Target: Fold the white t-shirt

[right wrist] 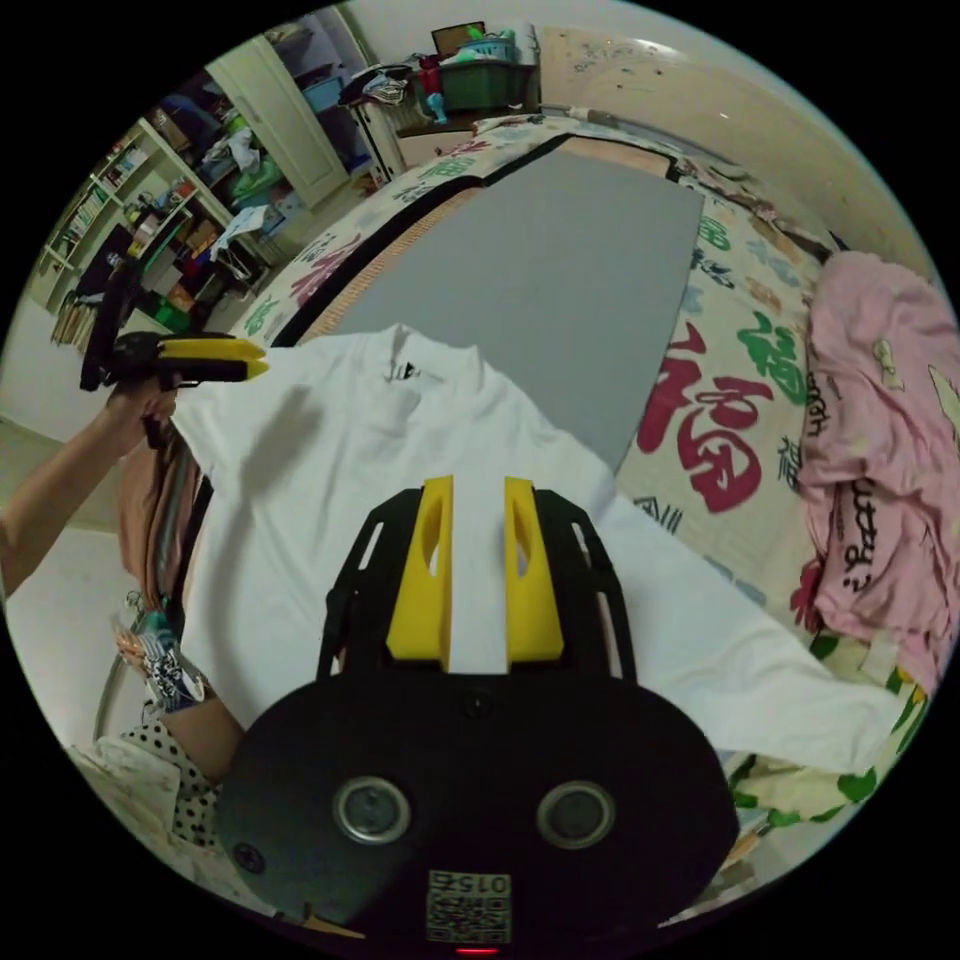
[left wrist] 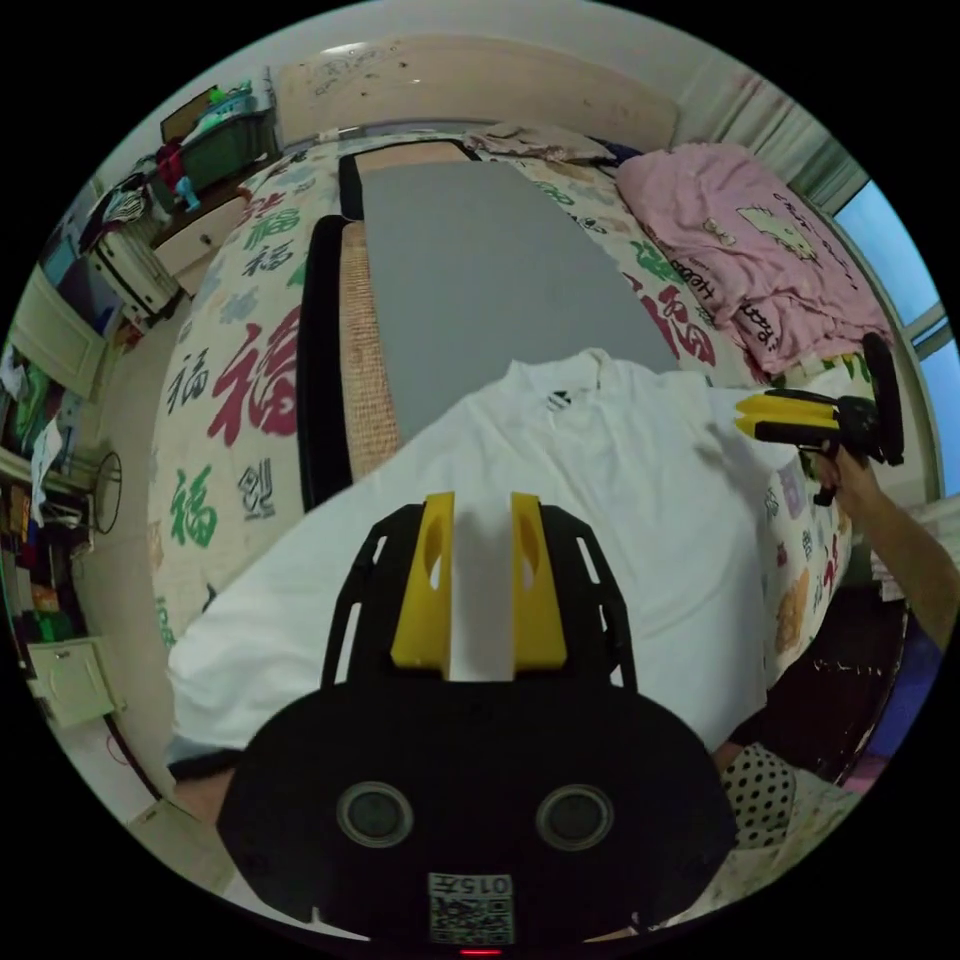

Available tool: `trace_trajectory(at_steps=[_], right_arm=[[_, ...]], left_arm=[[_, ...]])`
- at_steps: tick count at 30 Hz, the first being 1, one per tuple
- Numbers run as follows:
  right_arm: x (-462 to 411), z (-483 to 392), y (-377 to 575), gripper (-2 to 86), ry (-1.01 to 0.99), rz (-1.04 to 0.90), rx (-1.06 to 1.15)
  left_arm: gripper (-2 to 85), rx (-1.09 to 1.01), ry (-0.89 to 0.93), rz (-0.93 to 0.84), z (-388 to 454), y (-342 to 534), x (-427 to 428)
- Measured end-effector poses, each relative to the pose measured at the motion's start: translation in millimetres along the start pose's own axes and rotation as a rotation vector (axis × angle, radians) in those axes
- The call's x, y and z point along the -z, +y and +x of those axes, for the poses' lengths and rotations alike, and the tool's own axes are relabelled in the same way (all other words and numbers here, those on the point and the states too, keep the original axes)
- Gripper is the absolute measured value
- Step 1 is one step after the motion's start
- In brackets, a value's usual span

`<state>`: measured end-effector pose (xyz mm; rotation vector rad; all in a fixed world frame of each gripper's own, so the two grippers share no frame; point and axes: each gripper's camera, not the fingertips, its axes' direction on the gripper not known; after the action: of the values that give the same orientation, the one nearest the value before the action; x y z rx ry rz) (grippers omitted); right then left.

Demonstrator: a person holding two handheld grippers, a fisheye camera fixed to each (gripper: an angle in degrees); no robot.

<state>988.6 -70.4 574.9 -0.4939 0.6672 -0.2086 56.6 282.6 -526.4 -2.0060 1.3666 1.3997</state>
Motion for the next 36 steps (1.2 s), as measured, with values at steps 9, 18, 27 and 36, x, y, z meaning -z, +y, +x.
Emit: trace_trajectory(at_steps=[9,18,27,36], right_arm=[[-141,-5,-58,7.4,0.209,-0.170,0.152],[-238,4,-59,-0.4,0.410,-0.231,0.259],[-313,34,-56,0.1,0.441,-0.213,0.177],[-311,56,53,5.8,0.270,-0.032,0.048]], left_arm=[[8.7,-0.077,-0.058,-0.048,48,-91,-76],[-0.7,-0.189,-0.166,-0.050,71,-82,-84],[-0.3,-0.133,-0.201,-0.001,61,-57,-76],[6.7,-0.038,-0.112,0.248,47,103,12]])
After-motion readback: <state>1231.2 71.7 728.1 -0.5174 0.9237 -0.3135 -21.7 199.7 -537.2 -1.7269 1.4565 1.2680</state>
